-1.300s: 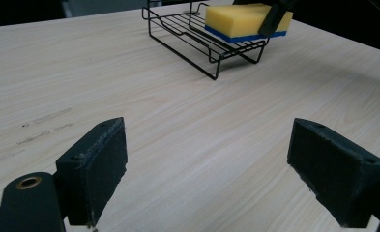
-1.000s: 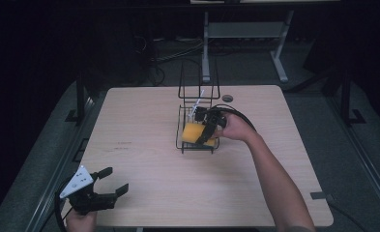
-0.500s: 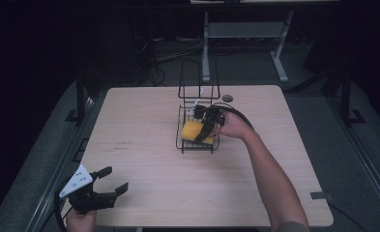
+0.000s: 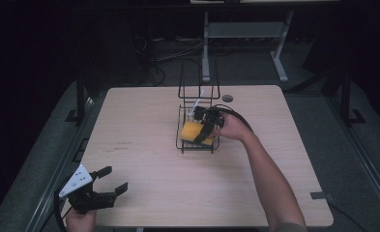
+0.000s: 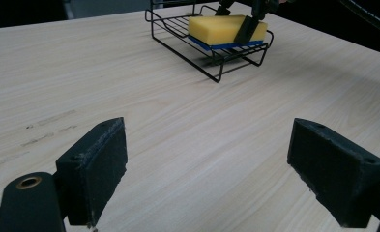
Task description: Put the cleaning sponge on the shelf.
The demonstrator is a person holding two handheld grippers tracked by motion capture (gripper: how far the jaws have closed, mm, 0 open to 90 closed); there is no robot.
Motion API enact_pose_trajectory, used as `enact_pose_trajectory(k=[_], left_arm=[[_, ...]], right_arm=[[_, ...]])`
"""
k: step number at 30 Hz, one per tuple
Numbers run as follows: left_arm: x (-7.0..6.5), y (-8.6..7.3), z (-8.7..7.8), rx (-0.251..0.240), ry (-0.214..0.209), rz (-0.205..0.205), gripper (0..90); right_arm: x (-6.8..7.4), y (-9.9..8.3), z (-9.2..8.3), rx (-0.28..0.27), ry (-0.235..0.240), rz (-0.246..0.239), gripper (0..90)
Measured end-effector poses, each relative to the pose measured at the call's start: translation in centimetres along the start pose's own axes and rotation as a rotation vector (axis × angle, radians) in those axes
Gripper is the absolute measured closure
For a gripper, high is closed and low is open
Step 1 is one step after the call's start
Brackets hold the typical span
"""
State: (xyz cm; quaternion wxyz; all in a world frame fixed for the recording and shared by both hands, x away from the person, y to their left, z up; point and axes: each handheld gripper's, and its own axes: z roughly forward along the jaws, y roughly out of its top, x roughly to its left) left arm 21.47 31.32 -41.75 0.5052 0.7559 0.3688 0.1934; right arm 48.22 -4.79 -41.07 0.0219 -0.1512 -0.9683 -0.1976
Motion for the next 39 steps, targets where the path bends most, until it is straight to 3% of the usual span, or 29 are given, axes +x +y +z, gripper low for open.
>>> enact_pose_trajectory(k=[30,39], left_arm=[[-0.09,0.01,0.12,0.004,0.0,0.003,13.4],[-0.14,0.01,0.13,0.005,0.0,0.007,13.4]], right_arm=[[0.26,0.01,-0.29,-0.017,0.0,-0.005,21.2],[0.57,-0.13,-0.53,-0.04,-0.014,-0.007,15.9]])
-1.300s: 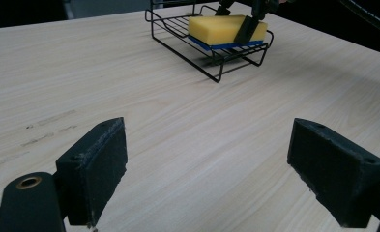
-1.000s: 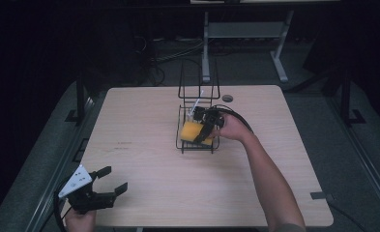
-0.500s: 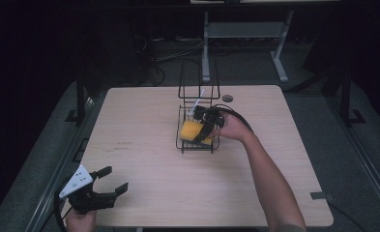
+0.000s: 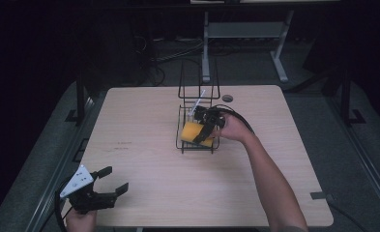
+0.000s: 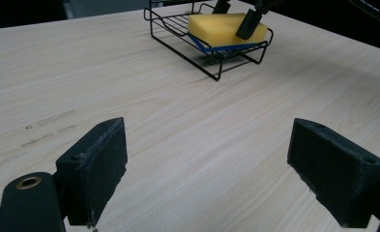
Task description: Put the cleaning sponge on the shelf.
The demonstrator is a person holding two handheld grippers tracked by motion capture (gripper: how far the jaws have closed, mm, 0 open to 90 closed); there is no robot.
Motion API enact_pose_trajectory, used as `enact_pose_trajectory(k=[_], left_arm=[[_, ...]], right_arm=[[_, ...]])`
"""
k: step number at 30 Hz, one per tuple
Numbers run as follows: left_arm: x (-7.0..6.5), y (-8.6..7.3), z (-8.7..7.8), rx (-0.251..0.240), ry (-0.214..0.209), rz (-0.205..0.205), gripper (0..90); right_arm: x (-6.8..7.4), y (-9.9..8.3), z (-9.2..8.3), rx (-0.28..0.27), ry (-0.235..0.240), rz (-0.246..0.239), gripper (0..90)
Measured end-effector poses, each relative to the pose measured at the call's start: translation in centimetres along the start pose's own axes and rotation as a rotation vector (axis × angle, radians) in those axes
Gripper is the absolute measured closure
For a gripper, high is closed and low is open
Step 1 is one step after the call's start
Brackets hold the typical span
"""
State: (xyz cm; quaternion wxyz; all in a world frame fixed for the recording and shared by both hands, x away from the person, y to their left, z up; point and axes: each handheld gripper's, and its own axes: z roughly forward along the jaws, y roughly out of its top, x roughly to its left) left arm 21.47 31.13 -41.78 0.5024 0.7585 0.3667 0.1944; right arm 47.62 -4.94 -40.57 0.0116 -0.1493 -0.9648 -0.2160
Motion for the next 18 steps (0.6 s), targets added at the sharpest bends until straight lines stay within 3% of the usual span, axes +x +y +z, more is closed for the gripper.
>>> enact_pose_trajectory(k=[2,6,8,11,14,18], left_arm=[[0.0,0.0,0.0,0.001,-0.001,0.001,13.4],[0.1,0.0,-0.1,-0.003,0.003,-0.005,13.4],[0.2,0.0,-0.2,-0.003,0.004,-0.004,13.4],[0.1,0.0,-0.1,-0.002,0.003,-0.001,13.4],[0.0,0.0,0.0,0.001,0.002,0.005,13.4],[0.0,0.0,0.0,0.004,0.002,0.004,13.4]], right_arm=[[0.0,0.0,-0.1,-0.003,-0.002,-0.001,15.3],[0.1,-0.6,-0.7,-0.072,-0.014,0.021,14.9],[0.1,-0.9,-0.9,-0.083,-0.005,0.035,14.6],[0.3,-1.2,-1.0,-0.089,-0.029,0.023,14.5],[0.6,-1.7,-1.3,-0.098,-0.024,0.058,14.5],[0.6,-2.2,-1.5,-0.121,-0.029,0.047,14.4]])
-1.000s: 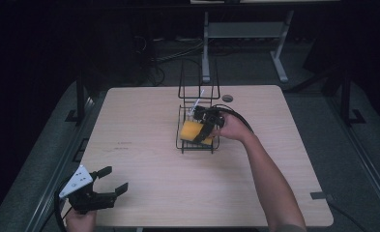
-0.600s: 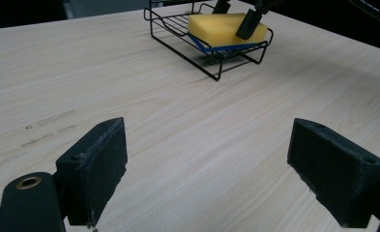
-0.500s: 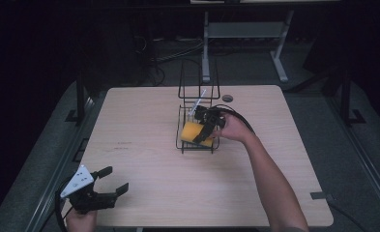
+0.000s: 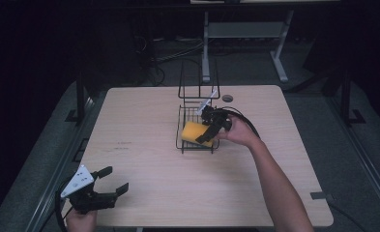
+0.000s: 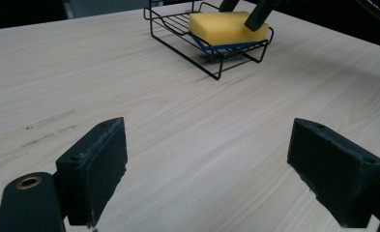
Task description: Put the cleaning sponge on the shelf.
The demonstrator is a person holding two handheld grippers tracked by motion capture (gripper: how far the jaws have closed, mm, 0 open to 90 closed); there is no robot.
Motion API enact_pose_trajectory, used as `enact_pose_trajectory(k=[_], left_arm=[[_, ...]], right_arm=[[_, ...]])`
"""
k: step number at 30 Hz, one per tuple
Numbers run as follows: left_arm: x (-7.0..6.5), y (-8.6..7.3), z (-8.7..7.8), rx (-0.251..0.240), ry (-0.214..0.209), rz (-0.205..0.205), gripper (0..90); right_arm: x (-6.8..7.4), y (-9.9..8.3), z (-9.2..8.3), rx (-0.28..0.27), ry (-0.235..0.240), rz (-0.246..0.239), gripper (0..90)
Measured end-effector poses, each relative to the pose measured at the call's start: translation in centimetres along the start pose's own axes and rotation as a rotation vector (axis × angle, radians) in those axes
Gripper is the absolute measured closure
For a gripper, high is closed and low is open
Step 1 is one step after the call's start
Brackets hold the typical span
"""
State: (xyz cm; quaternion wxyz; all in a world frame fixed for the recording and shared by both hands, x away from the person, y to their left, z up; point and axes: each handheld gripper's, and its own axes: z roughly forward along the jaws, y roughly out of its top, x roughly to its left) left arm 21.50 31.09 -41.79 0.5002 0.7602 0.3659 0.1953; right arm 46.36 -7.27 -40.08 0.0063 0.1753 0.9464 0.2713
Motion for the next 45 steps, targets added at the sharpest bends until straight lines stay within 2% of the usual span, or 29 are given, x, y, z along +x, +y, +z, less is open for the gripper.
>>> enact_pose_trajectory(k=[7,9,12,13,17,21,23,29,32,45], left_arm=[[0.0,0.0,0.0,0.001,0.003,0.002,13.4],[0.0,0.0,0.0,0.0,0.001,0.003,13.4],[0.0,0.0,0.0,0.004,0.002,0.004,13.4],[0.0,0.0,0.0,0.003,0.001,0.003,13.4],[0.0,0.0,0.1,0.003,0.002,0.003,13.4],[0.0,0.0,0.0,0.004,0.003,0.004,13.4],[0.0,0.0,0.1,0.004,0.003,0.002,13.4],[-0.1,0.0,0.1,0.009,0.003,0.008,13.4],[-0.2,0.0,0.1,0.006,0.003,0.007,13.4],[-0.2,0.0,0.2,0.016,0.004,0.012,13.4]], right_arm=[[0.1,-0.2,-0.9,-0.025,-0.001,-0.002,14.3],[0.1,-0.3,-1.2,-0.042,0.01,0.013,14.3],[0.1,-0.6,-1.3,-0.034,-0.005,0.012,14.4],[-0.1,-1.0,-1.5,-0.062,0.001,0.016,14.3],[-0.3,-1.5,-1.8,-0.076,0.002,0.029,14.3],[-0.3,-1.9,-2.5,-0.081,-0.007,0.022,14.3],[-0.1,-2.2,-3.2,-0.093,-0.011,0.034,14.3],[0.0,-3.1,-4.0,-0.085,-0.023,0.038,14.4],[0.3,-4.0,-4.7,-0.077,-0.031,0.056,14.4],[0.5,-6.9,-6.1,-0.058,-0.061,0.079,14.4]])
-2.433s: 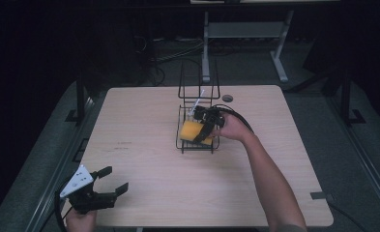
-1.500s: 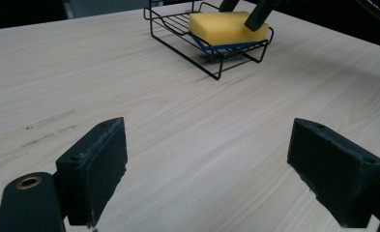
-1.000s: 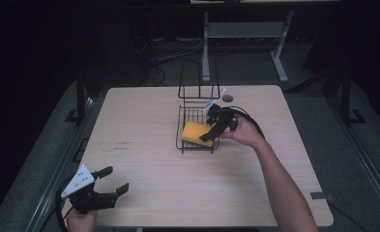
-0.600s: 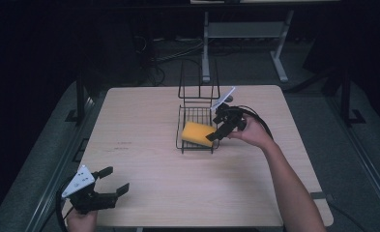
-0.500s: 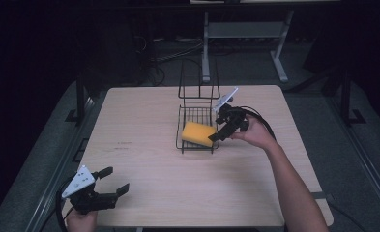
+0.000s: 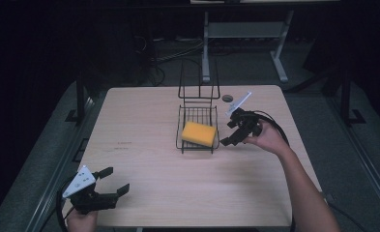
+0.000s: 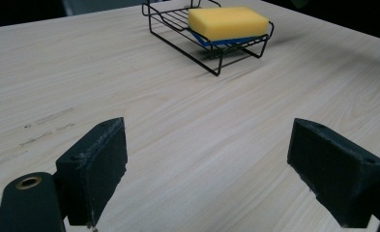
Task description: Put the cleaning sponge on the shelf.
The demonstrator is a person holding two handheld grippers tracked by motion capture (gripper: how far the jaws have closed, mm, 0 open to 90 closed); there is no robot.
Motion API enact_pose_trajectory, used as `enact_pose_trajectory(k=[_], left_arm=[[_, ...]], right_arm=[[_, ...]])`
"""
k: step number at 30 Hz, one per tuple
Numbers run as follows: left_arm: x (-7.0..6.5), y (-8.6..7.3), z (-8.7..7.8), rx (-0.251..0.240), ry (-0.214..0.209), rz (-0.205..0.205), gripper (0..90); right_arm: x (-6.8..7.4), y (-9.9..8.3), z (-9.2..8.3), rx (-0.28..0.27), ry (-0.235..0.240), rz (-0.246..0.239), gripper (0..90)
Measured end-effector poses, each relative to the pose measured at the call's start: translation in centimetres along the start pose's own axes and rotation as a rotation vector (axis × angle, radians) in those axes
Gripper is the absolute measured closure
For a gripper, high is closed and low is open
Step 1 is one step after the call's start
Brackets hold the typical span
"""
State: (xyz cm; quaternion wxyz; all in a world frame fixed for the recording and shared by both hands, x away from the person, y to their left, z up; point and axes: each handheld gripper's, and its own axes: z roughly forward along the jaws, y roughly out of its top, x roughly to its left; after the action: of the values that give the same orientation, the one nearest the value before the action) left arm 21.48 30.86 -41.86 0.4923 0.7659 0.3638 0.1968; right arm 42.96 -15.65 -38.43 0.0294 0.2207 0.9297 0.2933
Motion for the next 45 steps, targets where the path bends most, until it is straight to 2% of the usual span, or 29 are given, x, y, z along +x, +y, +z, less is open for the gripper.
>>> enact_pose_trajectory(k=[8,45], left_arm=[[0.0,0.0,0.0,0.001,0.0,0.003,13.4],[-0.1,0.0,0.0,0.004,0.004,0.004,13.4]], right_arm=[[0.0,-1.6,-1.0,0.011,-0.009,0.022,14.5],[0.5,-7.2,-1.3,0.061,-0.008,0.079,15.6]])
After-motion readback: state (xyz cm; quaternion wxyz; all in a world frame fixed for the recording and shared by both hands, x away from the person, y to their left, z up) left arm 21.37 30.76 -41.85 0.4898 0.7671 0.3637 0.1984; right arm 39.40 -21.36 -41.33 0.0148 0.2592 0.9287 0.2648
